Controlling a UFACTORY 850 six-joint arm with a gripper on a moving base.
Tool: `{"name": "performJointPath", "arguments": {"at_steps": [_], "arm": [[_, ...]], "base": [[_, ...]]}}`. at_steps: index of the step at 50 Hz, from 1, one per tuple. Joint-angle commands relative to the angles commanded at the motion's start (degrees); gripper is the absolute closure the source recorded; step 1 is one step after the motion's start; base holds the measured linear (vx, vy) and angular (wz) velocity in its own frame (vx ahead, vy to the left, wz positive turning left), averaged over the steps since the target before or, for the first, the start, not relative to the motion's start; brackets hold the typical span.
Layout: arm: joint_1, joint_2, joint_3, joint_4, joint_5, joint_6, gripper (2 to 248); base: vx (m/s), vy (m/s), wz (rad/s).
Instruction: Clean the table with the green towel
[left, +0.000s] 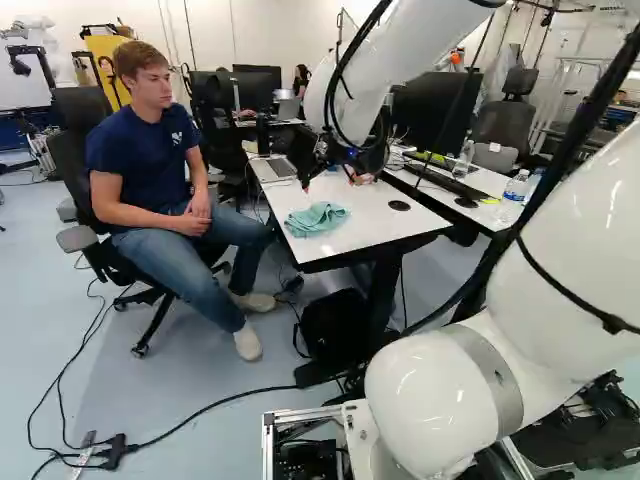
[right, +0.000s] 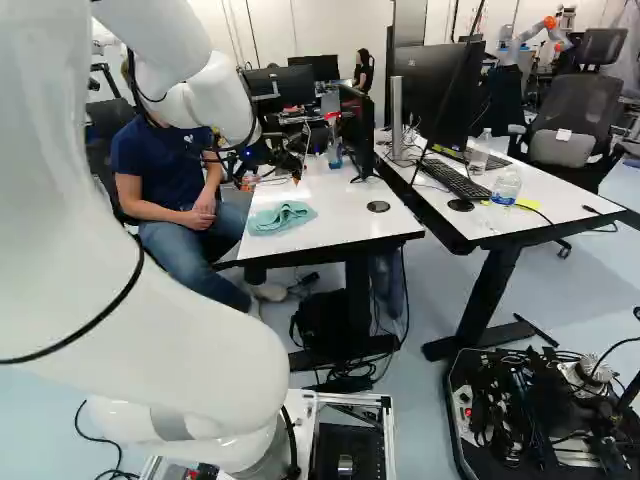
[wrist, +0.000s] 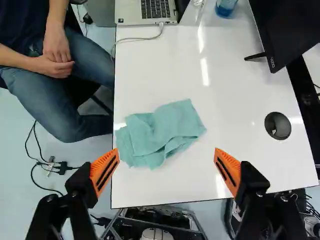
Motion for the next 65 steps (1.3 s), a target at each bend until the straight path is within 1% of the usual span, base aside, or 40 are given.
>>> {"name": "performJointPath", "arguments": {"at_steps": [6,20,34,50,65], "arm": [[-0.4,1.2,1.1,0.0,0.0,0.0,3],[-0.5,1.2,1.4,0.0,0.5,0.0,3],[-0.6,1.4,2.4,0.1,2.3,0.0,3],[-1.0,1.6,4.4,0.3,5.9,0.0,3],[-1.5,2.0,7.1,0.5,10.8,0.0,3]], "base": [[0.000,0.000,0.000],[0.000,0.000,0.000],[0.000,0.000,0.000],[0.000,0.000,0.000],[0.000,0.000,0.000]]}}
